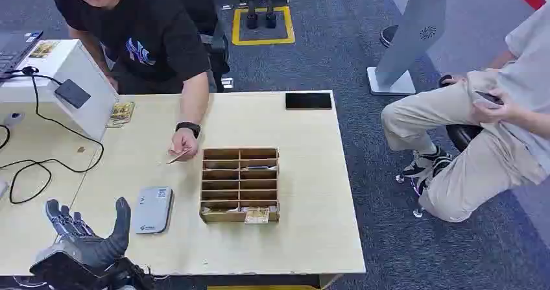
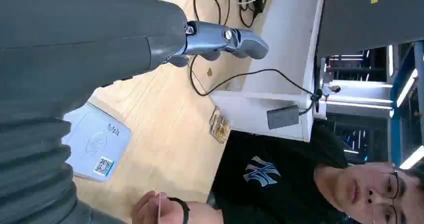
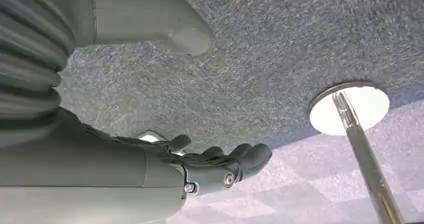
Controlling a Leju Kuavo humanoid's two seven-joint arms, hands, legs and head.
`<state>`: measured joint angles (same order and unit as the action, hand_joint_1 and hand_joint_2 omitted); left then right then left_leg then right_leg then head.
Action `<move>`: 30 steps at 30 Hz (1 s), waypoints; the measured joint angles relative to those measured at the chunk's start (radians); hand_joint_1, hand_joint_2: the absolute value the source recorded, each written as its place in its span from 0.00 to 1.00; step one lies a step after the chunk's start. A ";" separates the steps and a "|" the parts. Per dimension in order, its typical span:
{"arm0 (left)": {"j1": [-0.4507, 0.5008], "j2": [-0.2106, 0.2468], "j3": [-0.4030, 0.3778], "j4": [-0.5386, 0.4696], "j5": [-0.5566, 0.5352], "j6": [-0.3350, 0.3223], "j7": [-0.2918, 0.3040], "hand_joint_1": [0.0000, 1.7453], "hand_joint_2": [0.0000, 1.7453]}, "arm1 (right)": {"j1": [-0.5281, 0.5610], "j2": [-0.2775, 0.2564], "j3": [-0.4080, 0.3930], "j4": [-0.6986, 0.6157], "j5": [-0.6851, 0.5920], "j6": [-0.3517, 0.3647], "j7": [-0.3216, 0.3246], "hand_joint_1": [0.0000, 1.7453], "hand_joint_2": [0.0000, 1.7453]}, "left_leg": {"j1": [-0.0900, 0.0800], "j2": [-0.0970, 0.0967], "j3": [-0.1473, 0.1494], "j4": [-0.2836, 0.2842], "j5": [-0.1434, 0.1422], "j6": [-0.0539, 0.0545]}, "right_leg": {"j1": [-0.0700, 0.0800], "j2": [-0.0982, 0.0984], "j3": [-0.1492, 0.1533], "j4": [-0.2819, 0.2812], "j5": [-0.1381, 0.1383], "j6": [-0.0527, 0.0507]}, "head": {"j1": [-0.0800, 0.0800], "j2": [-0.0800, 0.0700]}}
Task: Pass the card to the sensor for recognition and then transmit it.
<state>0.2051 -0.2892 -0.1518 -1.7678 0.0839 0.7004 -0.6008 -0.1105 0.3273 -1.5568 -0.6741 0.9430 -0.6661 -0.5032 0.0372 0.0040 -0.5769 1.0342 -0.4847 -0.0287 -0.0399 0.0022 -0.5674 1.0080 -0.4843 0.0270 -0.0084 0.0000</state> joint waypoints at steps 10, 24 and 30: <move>0.000 0.000 0.000 0.000 0.000 0.000 0.000 0.00 1.00 | 0.000 0.000 0.000 0.000 0.000 0.000 0.000 0.00 1.00 | 0.000 0.000 0.000 0.000 0.000 0.000 | 0.000 0.000 0.000 0.000 0.000 0.000 | 0.000 0.000; -0.178 0.018 0.027 0.122 -0.152 0.000 0.039 0.00 1.00 | -0.022 0.001 0.000 0.031 0.096 0.000 -0.041 0.00 1.00 | 0.000 0.000 0.000 0.000 0.002 0.002 | 0.000 0.000 0.000 0.000 0.003 0.003 | -0.002 0.000; -0.170 0.017 0.035 0.114 -0.134 0.000 0.016 0.00 1.00 | -0.022 0.001 0.000 0.033 0.071 0.000 -0.035 0.00 1.00 | 0.000 0.000 -0.002 0.000 0.002 0.002 | 0.000 0.000 0.000 -0.002 0.003 0.003 | -0.002 0.000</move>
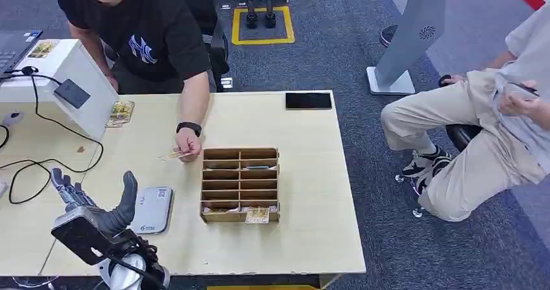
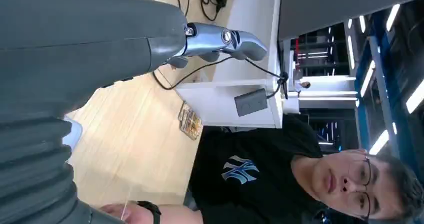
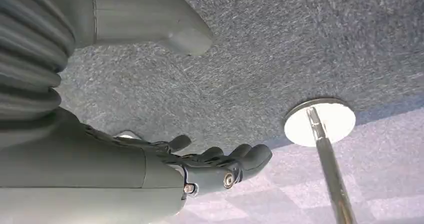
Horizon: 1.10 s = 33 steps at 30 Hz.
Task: Pass the card to the sensor for recognition and then transmit it.
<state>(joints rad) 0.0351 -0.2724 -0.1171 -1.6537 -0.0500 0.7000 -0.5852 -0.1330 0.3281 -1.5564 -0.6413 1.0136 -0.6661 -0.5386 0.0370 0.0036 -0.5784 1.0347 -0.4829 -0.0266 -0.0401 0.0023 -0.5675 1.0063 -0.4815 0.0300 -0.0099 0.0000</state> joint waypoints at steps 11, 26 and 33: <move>0.013 -0.005 0.009 -0.016 -0.102 0.000 -0.024 0.00 1.00 | 0.000 0.000 0.000 0.003 0.016 0.000 -0.002 0.00 1.00 | 0.000 0.000 0.000 0.000 0.000 0.001 | 0.000 0.000 0.000 0.000 0.000 0.000 | 0.000 0.000; -0.043 -0.013 0.291 -0.008 -0.758 0.001 -0.017 0.00 1.00 | -0.005 -0.008 0.000 0.048 0.105 0.000 -0.031 0.00 1.00 | 0.000 0.001 0.000 0.000 0.000 0.000 | 0.000 0.001 0.000 0.000 0.000 0.000 | 0.000 0.000; -0.227 -0.037 0.614 -0.053 -1.383 0.001 -0.093 0.00 1.00 | -0.023 -0.033 0.000 0.132 0.160 0.000 -0.043 0.00 1.00 | 0.000 0.001 0.000 0.001 0.001 0.001 | 0.000 0.001 0.000 0.000 0.001 0.001 | 0.000 0.000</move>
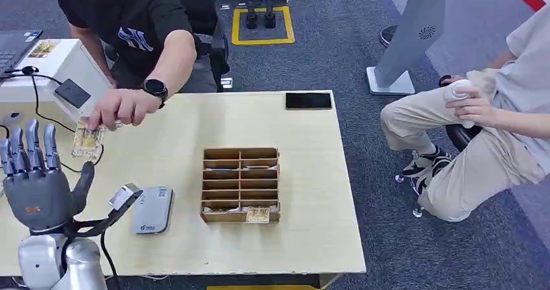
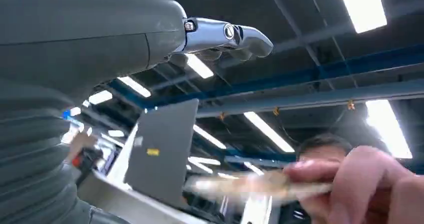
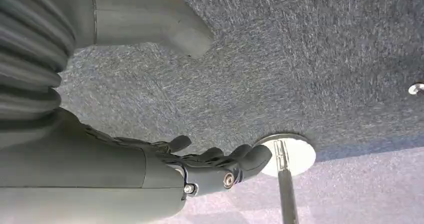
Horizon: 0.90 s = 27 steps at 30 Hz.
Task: Pass the card to the sensor for recognition and then transmit it.
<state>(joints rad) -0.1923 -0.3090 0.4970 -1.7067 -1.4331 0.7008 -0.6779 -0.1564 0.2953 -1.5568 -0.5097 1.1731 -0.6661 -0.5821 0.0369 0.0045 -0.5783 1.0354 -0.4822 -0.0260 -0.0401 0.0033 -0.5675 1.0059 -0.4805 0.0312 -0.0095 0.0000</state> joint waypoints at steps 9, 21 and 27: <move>-0.028 -0.004 0.016 -0.025 -0.076 0.000 0.106 0.00 1.00 | -0.001 -0.008 0.000 0.021 0.000 0.000 -0.006 0.00 1.00 | 0.000 0.000 0.000 0.000 0.000 0.000 | 0.000 0.000 0.000 0.000 0.000 0.000 | 0.000 0.000; -0.016 0.055 -0.095 -0.032 -0.128 0.000 0.403 0.00 1.00 | 0.000 -0.013 0.000 0.031 -0.005 0.000 -0.006 0.00 1.00 | 0.000 0.001 0.000 0.000 0.000 0.000 | 0.000 0.000 0.000 0.000 0.000 0.000 | 0.000 0.000; -0.002 0.110 -0.200 -0.032 -0.124 0.000 0.518 1.00 1.00 | 0.000 -0.013 0.000 0.033 -0.008 0.000 -0.006 0.00 1.00 | 0.000 0.000 -0.001 0.000 0.000 0.000 | 0.000 0.000 -0.001 0.000 0.000 0.000 | 0.000 0.000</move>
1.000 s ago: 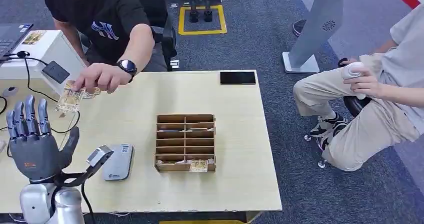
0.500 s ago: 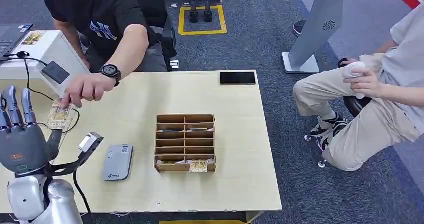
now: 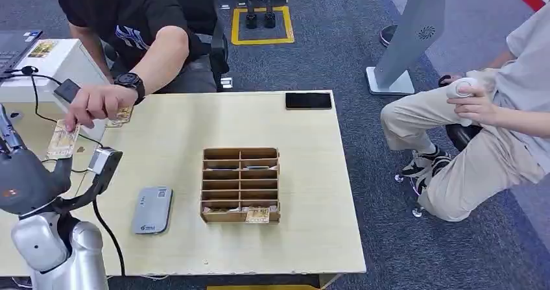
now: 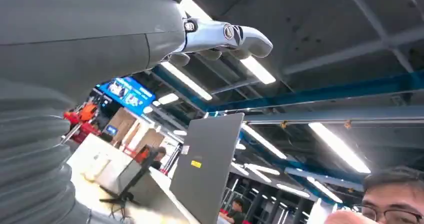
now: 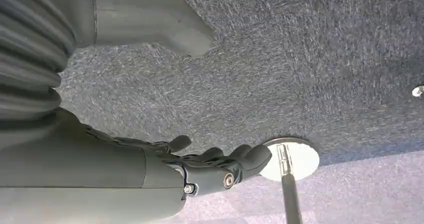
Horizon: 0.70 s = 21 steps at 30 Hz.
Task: Pass the card to the sensor for recognition and then transmit it.
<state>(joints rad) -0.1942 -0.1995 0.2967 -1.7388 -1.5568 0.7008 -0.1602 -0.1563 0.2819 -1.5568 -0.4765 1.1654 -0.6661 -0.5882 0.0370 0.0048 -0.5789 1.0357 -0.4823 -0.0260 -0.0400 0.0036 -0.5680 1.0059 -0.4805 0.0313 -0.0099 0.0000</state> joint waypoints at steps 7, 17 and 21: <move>-0.027 -0.037 0.031 0.002 0.195 0.000 -0.418 1.00 1.00 | 0.001 0.000 0.000 0.003 0.000 0.000 0.000 0.00 1.00 | 0.000 -0.001 -0.002 0.001 0.000 0.000 | 0.000 0.000 0.000 0.000 0.000 0.000 | 0.000 0.000; -0.068 -0.123 0.172 0.005 0.230 0.000 -0.534 1.00 1.00 | 0.001 0.000 0.000 0.004 0.000 0.000 0.000 0.00 1.00 | 0.000 0.001 -0.001 0.002 0.000 0.000 | 0.000 0.001 -0.001 0.000 0.001 0.001 | 0.000 0.000; -0.072 -0.126 0.185 0.005 0.230 0.000 -0.534 1.00 1.00 | 0.001 0.000 0.000 0.004 0.000 0.000 0.000 0.00 1.00 | 0.000 0.001 -0.001 0.002 0.000 0.000 | 0.000 0.001 -0.001 0.000 0.001 0.001 | 0.000 0.000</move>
<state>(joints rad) -0.2665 -0.3250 0.4818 -1.7338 -1.3271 0.7004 -0.6943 -0.1552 0.2819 -1.5568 -0.4726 1.1650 -0.6661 -0.5882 0.0369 0.0055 -0.5802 1.0373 -0.4824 -0.0257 -0.0402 0.0042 -0.5686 1.0057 -0.4798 0.0323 -0.0099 0.0000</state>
